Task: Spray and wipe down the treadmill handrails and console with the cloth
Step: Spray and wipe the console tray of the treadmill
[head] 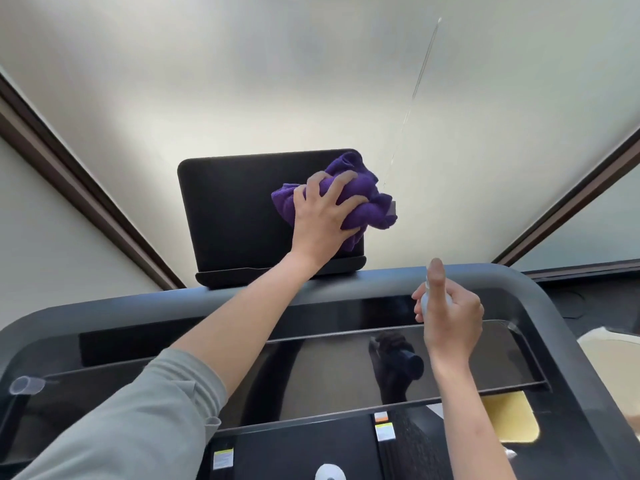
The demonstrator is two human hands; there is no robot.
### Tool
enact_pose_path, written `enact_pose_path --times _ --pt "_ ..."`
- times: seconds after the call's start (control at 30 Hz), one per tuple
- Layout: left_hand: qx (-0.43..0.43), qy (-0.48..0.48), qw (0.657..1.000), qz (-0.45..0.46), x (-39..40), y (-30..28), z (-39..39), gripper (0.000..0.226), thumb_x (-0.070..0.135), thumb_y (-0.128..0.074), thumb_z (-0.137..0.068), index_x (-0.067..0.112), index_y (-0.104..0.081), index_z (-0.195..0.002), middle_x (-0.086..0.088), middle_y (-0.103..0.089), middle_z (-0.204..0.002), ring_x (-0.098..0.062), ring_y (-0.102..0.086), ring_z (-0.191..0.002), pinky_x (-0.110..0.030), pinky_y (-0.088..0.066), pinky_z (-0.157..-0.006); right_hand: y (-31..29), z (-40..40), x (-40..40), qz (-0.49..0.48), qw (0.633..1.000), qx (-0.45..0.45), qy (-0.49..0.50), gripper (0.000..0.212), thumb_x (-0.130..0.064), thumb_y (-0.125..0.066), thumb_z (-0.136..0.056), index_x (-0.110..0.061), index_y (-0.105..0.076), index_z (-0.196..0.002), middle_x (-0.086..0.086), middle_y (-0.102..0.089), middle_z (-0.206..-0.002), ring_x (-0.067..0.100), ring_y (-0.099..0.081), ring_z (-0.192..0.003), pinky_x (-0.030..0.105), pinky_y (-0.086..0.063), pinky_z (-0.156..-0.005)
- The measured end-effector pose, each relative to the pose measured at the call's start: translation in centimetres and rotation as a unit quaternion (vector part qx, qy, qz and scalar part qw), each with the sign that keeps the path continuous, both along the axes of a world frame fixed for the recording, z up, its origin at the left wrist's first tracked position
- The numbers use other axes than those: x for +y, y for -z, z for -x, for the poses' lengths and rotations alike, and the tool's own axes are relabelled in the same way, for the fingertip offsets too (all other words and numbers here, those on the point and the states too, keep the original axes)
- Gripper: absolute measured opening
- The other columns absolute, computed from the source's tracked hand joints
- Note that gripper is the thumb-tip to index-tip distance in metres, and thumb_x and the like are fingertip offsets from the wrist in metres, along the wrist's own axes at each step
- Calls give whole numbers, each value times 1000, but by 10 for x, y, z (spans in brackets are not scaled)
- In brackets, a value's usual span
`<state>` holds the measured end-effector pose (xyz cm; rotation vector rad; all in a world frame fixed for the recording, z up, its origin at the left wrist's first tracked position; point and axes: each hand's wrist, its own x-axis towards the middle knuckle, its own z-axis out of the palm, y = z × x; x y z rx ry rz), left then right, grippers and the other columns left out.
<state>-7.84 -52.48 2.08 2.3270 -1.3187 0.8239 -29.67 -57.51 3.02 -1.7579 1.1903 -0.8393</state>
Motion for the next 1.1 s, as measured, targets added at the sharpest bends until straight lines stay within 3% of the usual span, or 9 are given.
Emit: enact_pose_path --times 0.1,0.2,0.33,0.47,0.57,0.67,0.9,1.1 --pt "20 37 999 -25 31 13 17 26 38 -72 -74 30 -70 -100 5 -59 -129 -37 -50 -103 -43 -38 -76 0 -1 5 -2 1000 -3 -4 79 -85 -28 -78 -17 -56 -49 0 -57 -45 30 -60 -58 33 -44 -66" --pt "97 -18 995 -6 57 10 30 28 44 -60 -76 34 -68 -101 6 -59 -126 -34 -50 -100 -43 -38 -75 -2 -1 9 -2 1000 -9 -10 80 -86 -28 -78 -16 -56 -49 2 -56 -44 30 -60 -57 32 -44 -66" --pt "162 -35 986 13 59 8 41 42 56 -52 -76 39 -65 -112 3 -49 -138 -32 -42 -116 -47 -36 -90 -4 1 11 4 1000 -17 -6 78 -85 -29 -79 -18 -56 -49 -2 -56 -43 28 -60 -57 32 -44 -66" --pt "138 -75 987 -24 38 41 64 47 66 -55 -80 40 -62 -118 -2 -37 -146 -34 -31 -129 -55 -27 -102 -1 2 18 13 1000 -9 -10 78 -83 -29 -80 -16 -58 -50 1 -56 -44 27 -61 -59 31 -44 -67" --pt "129 -85 988 29 35 49 63 26 53 -62 -84 34 -67 -100 -1 -49 -139 -33 -38 -122 -53 -33 -94 3 3 24 20 1000 0 -20 79 -83 -27 -80 -17 -58 -50 1 -56 -44 26 -60 -57 29 -43 -64" --pt "113 -80 990 16 49 51 59 19 46 -64 -83 29 -67 -93 -2 -55 -134 -33 -40 -116 -51 -38 -89 3 2 27 14 1000 7 -27 80 -84 -26 -78 -16 -58 -51 1 -56 -43 26 -60 -57 28 -41 -63" --pt "103 -178 978 33 129 57 33 25 47 -61 -86 27 -69 -98 -3 -54 -132 -31 -40 -116 -52 -34 -91 2 -6 28 15 999 1 -35 81 -84 -27 -79 -15 -58 -51 1 -55 -43 25 -60 -56 27 -40 -62" --pt "124 -191 972 55 75 52 51 25 54 -61 -86 35 -68 -100 -3 -53 -133 -30 -38 -117 -54 -35 -91 3 -10 22 18 999 9 -29 80 -84 -27 -78 -16 -57 -49 -1 -54 -42 27 -60 -57 29 -44 -65"
